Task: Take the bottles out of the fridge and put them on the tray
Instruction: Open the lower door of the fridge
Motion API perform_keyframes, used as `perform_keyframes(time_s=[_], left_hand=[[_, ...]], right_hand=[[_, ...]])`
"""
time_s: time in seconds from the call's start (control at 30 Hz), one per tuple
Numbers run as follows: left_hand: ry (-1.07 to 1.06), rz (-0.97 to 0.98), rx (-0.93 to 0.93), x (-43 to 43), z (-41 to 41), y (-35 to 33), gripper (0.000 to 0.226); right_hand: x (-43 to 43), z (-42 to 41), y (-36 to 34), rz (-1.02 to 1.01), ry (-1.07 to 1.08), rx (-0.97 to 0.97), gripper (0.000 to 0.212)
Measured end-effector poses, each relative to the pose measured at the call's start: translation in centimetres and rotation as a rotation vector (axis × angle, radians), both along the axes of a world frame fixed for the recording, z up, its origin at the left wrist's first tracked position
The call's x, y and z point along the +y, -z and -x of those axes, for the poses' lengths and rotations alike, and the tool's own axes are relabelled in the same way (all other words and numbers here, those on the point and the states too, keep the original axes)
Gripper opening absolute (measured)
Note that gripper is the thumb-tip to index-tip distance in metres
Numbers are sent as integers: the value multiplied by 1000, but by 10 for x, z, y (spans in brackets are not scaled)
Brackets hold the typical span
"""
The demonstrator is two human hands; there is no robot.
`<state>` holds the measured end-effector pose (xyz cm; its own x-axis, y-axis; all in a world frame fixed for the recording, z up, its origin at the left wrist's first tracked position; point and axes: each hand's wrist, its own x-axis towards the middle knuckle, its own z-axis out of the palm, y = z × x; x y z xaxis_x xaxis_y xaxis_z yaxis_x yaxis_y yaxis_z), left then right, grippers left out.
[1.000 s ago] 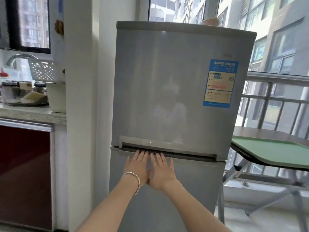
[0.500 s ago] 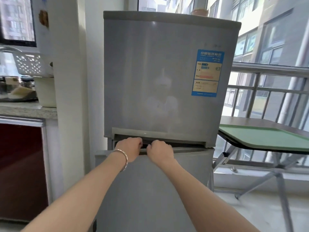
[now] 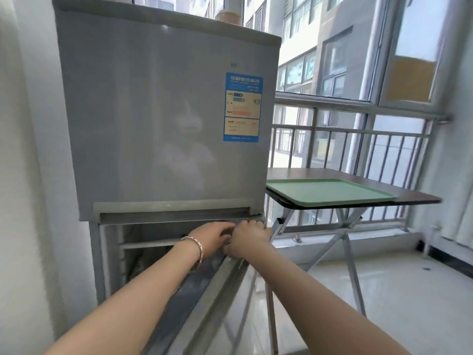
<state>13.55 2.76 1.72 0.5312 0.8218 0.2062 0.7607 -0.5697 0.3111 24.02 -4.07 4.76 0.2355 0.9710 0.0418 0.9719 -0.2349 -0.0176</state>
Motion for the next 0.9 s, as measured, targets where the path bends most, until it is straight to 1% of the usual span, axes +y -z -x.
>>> perform_keyframes(time_s=[0.1,0.17,0.33,0.37,0.5,0.7,0.9], left_hand=[[72,-17,-41,-8,-39,4,42],[81,-23,-43,-15,-60,6,42],[97,-119,52,-29,-95,11,43],[104,-122,67,-30,-102,14,45],[124,-121,153,-39,-129,25,53],[83,-117,199,-38,-160,37,59],[70,-74,195,-33,-177,38,63]], right_hand=[[-13,-26,1,56,35,3,81],[-21,-44,4,83,51,-3,82],[-31,-84,17,170,120,-38,72],[-35,-92,20,175,146,-48,73],[-58,-123,32,125,204,-3,95],[-66,-175,43,28,166,-141,106],[-62,-198,40,52,168,-113,112]])
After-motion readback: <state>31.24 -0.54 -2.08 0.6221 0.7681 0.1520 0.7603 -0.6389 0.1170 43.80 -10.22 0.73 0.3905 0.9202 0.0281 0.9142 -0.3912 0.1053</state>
